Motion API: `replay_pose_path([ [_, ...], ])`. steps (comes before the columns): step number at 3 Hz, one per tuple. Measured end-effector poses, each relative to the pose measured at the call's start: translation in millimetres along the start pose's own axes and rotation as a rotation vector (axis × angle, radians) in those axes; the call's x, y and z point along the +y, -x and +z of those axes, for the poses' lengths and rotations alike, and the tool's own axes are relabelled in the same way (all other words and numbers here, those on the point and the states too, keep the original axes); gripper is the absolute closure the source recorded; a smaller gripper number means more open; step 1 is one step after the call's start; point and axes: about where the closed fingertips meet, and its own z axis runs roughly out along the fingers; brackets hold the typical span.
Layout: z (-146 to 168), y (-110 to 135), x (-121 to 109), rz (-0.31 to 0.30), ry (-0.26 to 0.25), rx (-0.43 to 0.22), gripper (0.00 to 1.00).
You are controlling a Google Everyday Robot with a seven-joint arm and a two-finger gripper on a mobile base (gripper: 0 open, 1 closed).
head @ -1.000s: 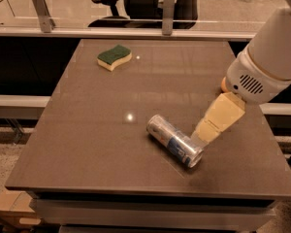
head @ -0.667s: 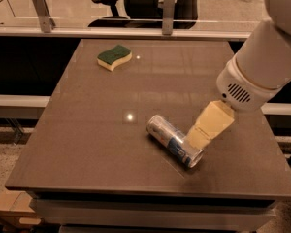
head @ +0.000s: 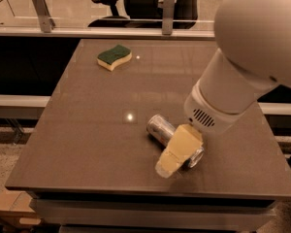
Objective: Move redbull can near sponge
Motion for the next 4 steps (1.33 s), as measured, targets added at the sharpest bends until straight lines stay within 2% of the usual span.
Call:
replay_pose_path([
  [1,18.0,7.1,17.6,0.011,0.005,0.011,0.00],
  [3,46.7,25.2,12.3,0.127,-0.030,0.067,0.00],
  [4,48.0,33.7,-1.5,0.160,-0.046,0.058,0.18],
])
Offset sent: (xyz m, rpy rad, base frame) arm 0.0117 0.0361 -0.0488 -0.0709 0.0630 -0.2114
